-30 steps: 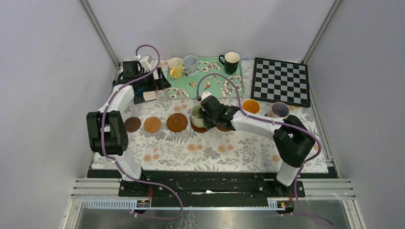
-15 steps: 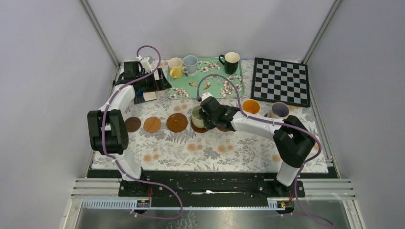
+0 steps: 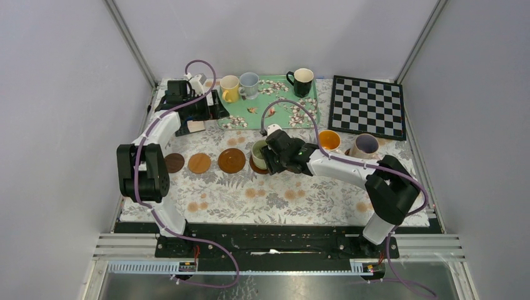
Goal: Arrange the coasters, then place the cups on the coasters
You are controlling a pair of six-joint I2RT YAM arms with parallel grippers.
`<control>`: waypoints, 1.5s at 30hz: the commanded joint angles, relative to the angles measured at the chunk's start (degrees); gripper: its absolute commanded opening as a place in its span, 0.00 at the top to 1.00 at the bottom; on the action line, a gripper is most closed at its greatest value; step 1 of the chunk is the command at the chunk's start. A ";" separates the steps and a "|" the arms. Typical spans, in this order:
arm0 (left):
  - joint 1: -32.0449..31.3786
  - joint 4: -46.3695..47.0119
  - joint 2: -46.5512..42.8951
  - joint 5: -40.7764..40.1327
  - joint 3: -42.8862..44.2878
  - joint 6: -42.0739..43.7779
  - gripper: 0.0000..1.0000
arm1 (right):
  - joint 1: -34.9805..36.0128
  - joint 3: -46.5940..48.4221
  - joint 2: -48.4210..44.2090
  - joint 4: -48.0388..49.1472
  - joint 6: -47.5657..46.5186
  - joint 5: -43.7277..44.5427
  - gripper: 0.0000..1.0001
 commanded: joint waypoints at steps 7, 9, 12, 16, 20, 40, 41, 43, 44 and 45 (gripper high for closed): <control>-2.11 2.34 -1.08 -0.83 1.48 0.67 0.01 | 0.89 3.00 -9.02 -2.69 -3.48 -1.04 0.44; -2.46 1.77 -1.21 -0.84 1.79 1.52 0.01 | 0.85 4.11 -11.03 -3.90 -4.78 -1.08 0.40; -3.48 -0.77 -0.36 -0.93 4.14 4.35 0.01 | -0.44 7.99 -13.23 -3.91 -6.50 -1.65 0.29; -5.78 -6.93 3.40 -1.75 10.60 8.39 0.01 | -11.98 22.52 -7.03 -9.90 -5.41 -12.69 0.24; -7.49 -9.29 7.45 -4.02 15.46 11.87 0.01 | -22.29 40.01 4.91 -18.79 -9.62 -16.33 0.25; -12.20 -14.20 23.86 -18.07 27.46 21.89 0.46 | -29.48 52.16 33.57 -21.22 -31.36 -8.27 0.50; -12.32 -14.23 24.12 -18.37 27.36 22.23 0.47 | -29.47 52.79 34.60 -21.74 -31.80 -6.79 0.51; -12.70 -14.23 24.57 -19.00 27.30 22.92 0.47 | -29.47 54.10 36.57 -22.80 -32.72 -5.79 0.55; -12.91 -14.23 24.76 -19.34 27.22 23.29 0.48 | -29.47 54.84 37.52 -23.44 -33.02 -5.49 0.57; -13.01 -14.23 24.94 -19.62 27.14 23.66 0.48 | -29.47 55.42 38.23 -23.86 -33.21 -5.26 0.58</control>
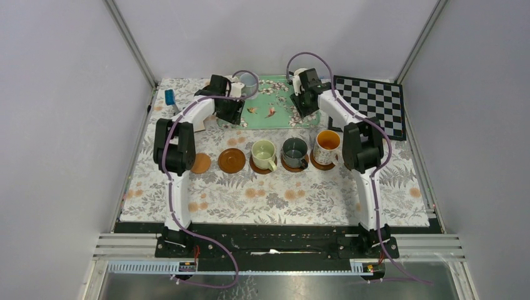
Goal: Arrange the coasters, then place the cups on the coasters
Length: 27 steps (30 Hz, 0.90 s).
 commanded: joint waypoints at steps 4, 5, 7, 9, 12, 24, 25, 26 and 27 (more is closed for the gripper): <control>-0.80 0.52 1.25 -3.71 2.57 3.49 0.50 | 0.38 4.19 5.11 -3.16 -4.00 3.32 0.61; -0.84 0.52 1.54 -4.14 2.71 3.67 0.51 | 0.38 4.05 5.36 -3.35 -4.17 3.25 0.61; -0.95 0.52 2.20 -5.01 2.97 4.10 0.52 | 0.34 3.18 5.58 -3.40 -4.77 3.24 0.63; -1.10 0.45 2.66 -5.69 2.90 4.74 0.52 | 0.38 1.93 5.43 -3.57 -5.59 2.61 0.68; -1.39 -0.54 2.36 -5.96 2.08 6.52 0.53 | 0.43 0.22 4.56 -4.54 -6.69 1.05 0.81; -1.68 -2.03 -5.10 -6.34 -9.18 12.15 0.67 | 1.06 -7.75 -0.02 -9.55 -9.25 -6.75 0.89; -1.68 -2.25 -5.65 -6.04 -9.62 12.02 0.69 | 1.22 -9.07 -0.68 -9.46 -9.17 -6.89 0.89; -1.68 -2.36 -5.98 -6.00 -10.09 11.93 0.70 | 1.38 -10.45 -1.38 -9.18 -9.15 -7.03 0.89; -1.68 -2.36 -6.39 -6.03 -10.68 11.91 0.70 | 1.51 -11.82 -2.23 -8.85 -9.10 -7.19 0.88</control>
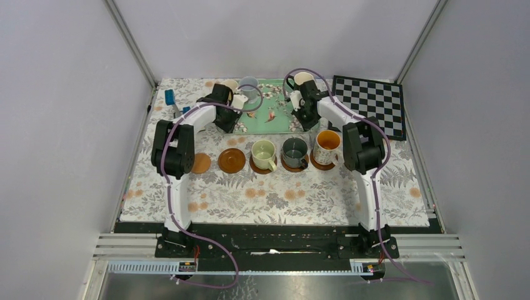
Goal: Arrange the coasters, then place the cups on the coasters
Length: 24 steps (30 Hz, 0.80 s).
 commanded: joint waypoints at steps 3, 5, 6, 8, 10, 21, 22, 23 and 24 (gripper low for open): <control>-0.32 -4.11 -4.57 0.21 -3.41 1.06 0.71 | 1.85 -8.48 -5.54 -4.59 0.01 -3.79 0.88; -0.32 -4.48 -5.02 0.56 -3.79 1.08 0.72 | 2.10 -9.35 -6.61 -4.27 0.46 -4.14 0.87; -0.32 -4.75 -5.26 0.85 -3.89 1.11 0.72 | 2.16 -9.37 -6.80 -4.23 0.78 -4.34 0.87; -0.32 -4.83 -5.77 1.28 -3.55 0.97 0.71 | 2.21 -8.39 -7.11 -3.78 1.40 -4.17 0.85; -0.24 -4.83 -6.01 2.02 -2.45 0.15 0.64 | 2.18 -6.31 -7.19 -2.93 2.01 -3.23 0.82; -0.23 -6.98 -6.40 6.75 4.42 -3.07 0.23 | 2.17 25.14 -0.66 -7.13 6.42 -5.93 0.28; -0.23 -7.14 -6.72 7.42 4.37 -2.95 0.20 | 2.18 29.62 1.00 -7.84 7.08 -6.34 0.23; -0.23 -7.47 -6.99 8.15 4.28 -2.61 0.18 | 2.18 34.14 3.03 -8.58 7.31 -6.71 0.18; -0.23 -7.73 -7.28 8.88 4.19 -2.47 0.17 | 2.18 38.21 5.01 -9.16 7.25 -6.78 0.14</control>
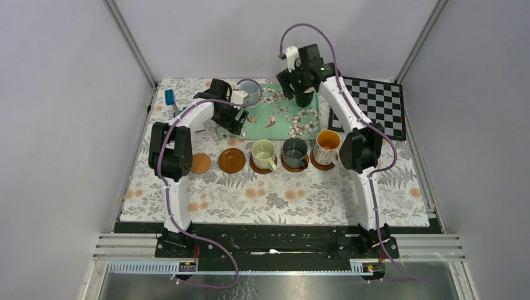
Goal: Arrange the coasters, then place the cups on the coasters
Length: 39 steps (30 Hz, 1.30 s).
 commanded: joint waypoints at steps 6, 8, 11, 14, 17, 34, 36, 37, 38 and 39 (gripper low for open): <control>-0.06 -1.88 -5.57 6.05 1.81 -0.84 0.12 | 0.99 16.58 8.89 1.59 -3.64 0.91 0.01; 0.04 -1.88 -5.89 6.13 1.56 -1.03 0.11 | 1.03 14.18 8.63 4.37 -5.97 1.48 0.00; 0.22 -1.88 -6.10 6.21 1.17 -1.26 0.10 | 0.96 14.53 10.23 6.62 -7.98 2.31 0.00; 0.56 -1.88 -6.19 6.16 1.20 -1.39 0.10 | 1.03 17.51 12.76 7.42 -9.39 3.76 0.00; 0.84 -1.88 -6.11 6.26 1.56 -1.79 0.10 | 1.07 18.53 13.61 7.92 -9.55 5.50 0.00; 1.28 -1.88 -5.31 7.82 1.94 -2.40 0.10 | 0.79 12.32 10.38 13.01 -11.41 14.54 0.00; 1.36 -1.88 -5.41 7.88 1.56 -2.47 0.10 | 0.79 10.73 9.41 14.20 -11.32 15.16 0.00; 1.37 -1.88 -5.48 7.88 1.51 -2.42 0.10 | 0.72 10.41 9.22 14.42 -11.38 15.57 0.00; 1.45 -1.88 -5.48 8.00 1.43 -2.43 0.10 | 0.75 10.39 9.20 14.33 -11.48 16.38 0.00; 1.46 -1.88 -5.50 8.00 1.42 -2.41 0.10 | 0.64 10.52 9.24 14.15 -11.47 17.00 0.00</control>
